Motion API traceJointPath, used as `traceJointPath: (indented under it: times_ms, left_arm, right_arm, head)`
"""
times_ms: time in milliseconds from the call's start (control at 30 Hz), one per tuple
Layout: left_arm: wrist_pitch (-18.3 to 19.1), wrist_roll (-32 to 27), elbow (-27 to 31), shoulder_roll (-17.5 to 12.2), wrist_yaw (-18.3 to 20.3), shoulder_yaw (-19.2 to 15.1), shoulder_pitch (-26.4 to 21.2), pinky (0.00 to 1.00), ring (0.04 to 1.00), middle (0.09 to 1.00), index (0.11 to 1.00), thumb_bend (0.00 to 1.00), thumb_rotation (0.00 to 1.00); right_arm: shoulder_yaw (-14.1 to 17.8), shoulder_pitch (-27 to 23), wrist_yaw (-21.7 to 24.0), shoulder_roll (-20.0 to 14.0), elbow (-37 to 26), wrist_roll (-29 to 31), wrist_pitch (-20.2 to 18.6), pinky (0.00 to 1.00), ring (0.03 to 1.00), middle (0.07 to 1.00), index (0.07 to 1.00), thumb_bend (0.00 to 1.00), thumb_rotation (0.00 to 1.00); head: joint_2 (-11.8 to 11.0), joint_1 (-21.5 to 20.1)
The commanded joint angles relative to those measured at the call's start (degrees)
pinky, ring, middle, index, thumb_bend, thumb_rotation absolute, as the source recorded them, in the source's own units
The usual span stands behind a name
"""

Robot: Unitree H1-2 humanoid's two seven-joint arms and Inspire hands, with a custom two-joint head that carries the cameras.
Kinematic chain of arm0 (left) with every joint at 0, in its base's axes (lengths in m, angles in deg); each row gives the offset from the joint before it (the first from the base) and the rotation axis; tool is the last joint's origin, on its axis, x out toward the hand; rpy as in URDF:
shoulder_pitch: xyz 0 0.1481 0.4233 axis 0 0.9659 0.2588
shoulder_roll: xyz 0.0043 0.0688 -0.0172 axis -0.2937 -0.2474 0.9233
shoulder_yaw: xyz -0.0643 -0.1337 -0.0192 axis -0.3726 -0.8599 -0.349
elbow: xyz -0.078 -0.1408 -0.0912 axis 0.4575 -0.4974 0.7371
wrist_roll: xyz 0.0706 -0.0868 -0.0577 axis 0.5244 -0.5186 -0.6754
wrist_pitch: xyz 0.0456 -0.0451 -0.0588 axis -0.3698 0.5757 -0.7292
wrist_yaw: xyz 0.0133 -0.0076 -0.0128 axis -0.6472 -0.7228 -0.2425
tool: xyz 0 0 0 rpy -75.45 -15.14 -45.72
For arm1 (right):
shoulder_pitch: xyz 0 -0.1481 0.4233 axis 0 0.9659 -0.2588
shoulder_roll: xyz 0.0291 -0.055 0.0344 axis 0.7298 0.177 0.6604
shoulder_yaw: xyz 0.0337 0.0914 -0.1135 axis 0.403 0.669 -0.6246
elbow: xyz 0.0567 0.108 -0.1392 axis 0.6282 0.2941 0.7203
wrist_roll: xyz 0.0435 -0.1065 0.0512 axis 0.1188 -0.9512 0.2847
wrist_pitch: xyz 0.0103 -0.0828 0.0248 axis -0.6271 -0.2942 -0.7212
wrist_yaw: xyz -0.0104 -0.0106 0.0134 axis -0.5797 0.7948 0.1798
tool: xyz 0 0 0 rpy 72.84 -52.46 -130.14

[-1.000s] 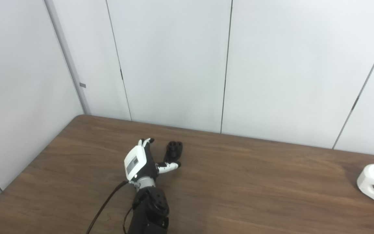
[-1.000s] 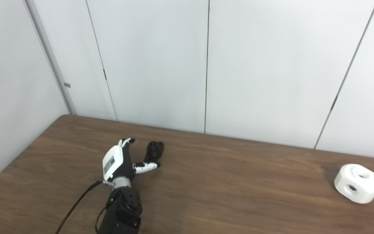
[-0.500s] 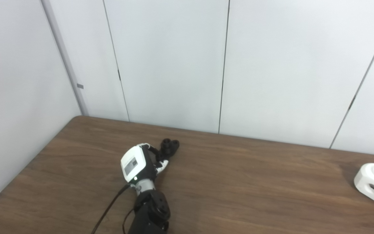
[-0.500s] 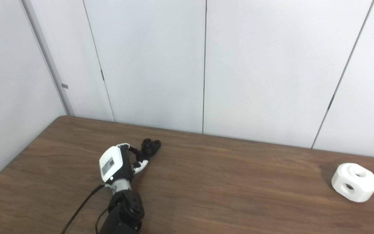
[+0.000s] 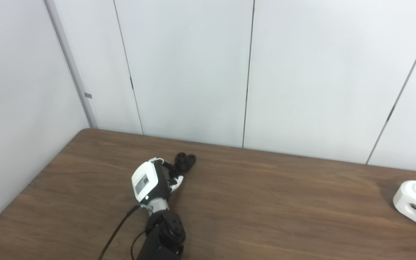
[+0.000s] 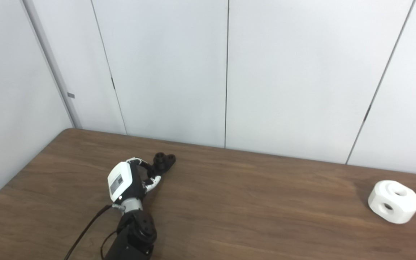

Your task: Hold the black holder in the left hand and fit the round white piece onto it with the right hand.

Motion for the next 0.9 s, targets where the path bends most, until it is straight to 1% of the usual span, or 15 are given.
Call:
traceJointPath:
  times_ms: [0,100,133,200,267,333,400,433,467,567,633,700,800,833,867]
  left_arm:
    - [2.1,-2.8,-1.2,-0.1,2.3,0.4,1.2,0.65,0.815,0.791,0.475,0.52,0.04]
    - [4.2,-2.6,0.1,-1.0,5.4,2.1,0.8,0.71,0.850,0.822,0.479,0.52,0.04]
    - [4.8,-2.3,0.9,-1.3,6.8,2.8,0.9,0.74,0.879,0.849,0.480,0.52,0.04]
    - [5.4,-1.6,2.8,-1.7,9.5,3.8,1.2,0.86,0.933,0.888,0.480,0.52,0.04]
    - [5.5,0.5,4.1,-2.3,13.0,4.6,1.5,0.89,0.936,0.874,0.480,0.52,0.04]
    - [5.5,2.7,6.1,-3.9,17.1,7.1,2.0,0.92,0.947,0.878,0.481,0.52,0.05]
    - [5.4,3.4,8.3,-6.0,20.4,10.2,2.5,0.92,0.935,0.860,0.481,0.52,0.04]
    - [5.4,3.8,9.3,-6.9,22.1,11.4,2.6,0.87,0.893,0.824,0.480,0.52,0.04]
    - [5.4,4.1,10.3,-7.6,24.2,12.1,2.7,0.85,0.877,0.812,0.481,0.52,0.04]
    - [5.3,3.8,13.6,-9.9,29.3,14.8,3.1,0.89,0.910,0.842,0.482,0.52,0.05]
    - [5.3,3.8,15.4,-11.0,31.7,15.8,3.3,0.88,0.920,0.837,0.481,0.52,0.05]
    - [5.4,4.1,17.1,-11.4,33.7,16.0,3.5,0.85,0.929,0.863,0.481,0.52,0.05]
    - [5.4,4.6,20.4,-12.8,35.8,17.7,3.9,0.81,0.918,0.864,0.481,0.52,0.05]
    - [5.4,4.9,21.6,-13.0,36.7,18.0,4.1,0.80,0.915,0.862,0.481,0.52,0.05]
    - [5.4,5.0,22.6,-13.2,37.2,18.3,4.2,0.82,0.913,0.861,0.481,0.52,0.05]
  right_arm:
    - [-0.4,0.2,-0.2,1.0,-1.3,0.3,2.9,0.67,0.775,0.762,0.756,0.31,0.56]
    - [-0.5,-0.1,-0.3,1.0,-1.3,0.8,2.7,0.68,0.777,0.762,0.756,0.31,0.56]
    - [-0.5,-0.3,-0.3,1.0,-1.2,1.2,2.6,0.70,0.783,0.763,0.758,0.30,0.55]
    - [-0.6,-0.4,-0.4,1.1,-1.3,1.2,2.4,0.72,0.790,0.765,0.762,0.31,0.55]
    - [-0.5,-0.7,-0.5,1.1,-1.3,0.9,2.3,0.71,0.786,0.764,0.764,0.31,0.57]
    - [-0.4,-0.9,-0.6,1.1,-1.2,0.9,2.3,0.70,0.787,0.766,0.764,0.31,0.57]
    - [-0.4,-1.2,-0.5,1.0,-1.0,1.4,2.4,0.70,0.788,0.767,0.766,0.30,0.57]
    - [-0.4,-1.3,-0.5,0.9,-1.0,1.6,2.4,0.70,0.791,0.770,0.770,0.29,0.56]
    - [-0.4,-1.4,-0.5,0.9,-1.0,1.8,2.3,0.71,0.792,0.771,0.772,0.29,0.56]
    - [-0.3,-1.7,-0.5,0.9,-1.0,1.7,2.1,0.70,0.786,0.770,0.772,0.31,0.58]
    - [-0.3,-1.6,-0.6,1.0,-1.2,1.7,1.8,0.70,0.787,0.772,0.774,0.32,0.58]
    - [-0.4,-1.5,-0.6,1.2,-1.6,1.7,1.1,0.72,0.791,0.773,0.775,0.31,0.58]
    - [-0.5,-1.7,-0.5,0.9,-1.0,2.3,2.0,0.73,0.794,0.773,0.779,0.30,0.57]
    - [-0.5,-1.8,-0.4,0.9,-1.0,2.4,2.0,0.73,0.795,0.772,0.779,0.30,0.57]
    - [-0.5,-1.7,-0.4,1.0,-1.1,2.3,1.8,0.72,0.793,0.771,0.777,0.30,0.57]
  head:
    - [0.1,0.0]
    - [0.2,0.0]
    - [0.2,-0.1]
    - [0.2,-0.1]
    - [0.2,-0.1]
    - [0.2,0.0]
    - [0.2,0.0]
    - [0.2,0.0]
    - [0.1,0.1]
    - [0.1,0.1]
    - [0.1,0.1]
    - [0.1,0.1]
    - [0.1,0.1]
    - [0.1,0.1]
    - [0.1,0.1]
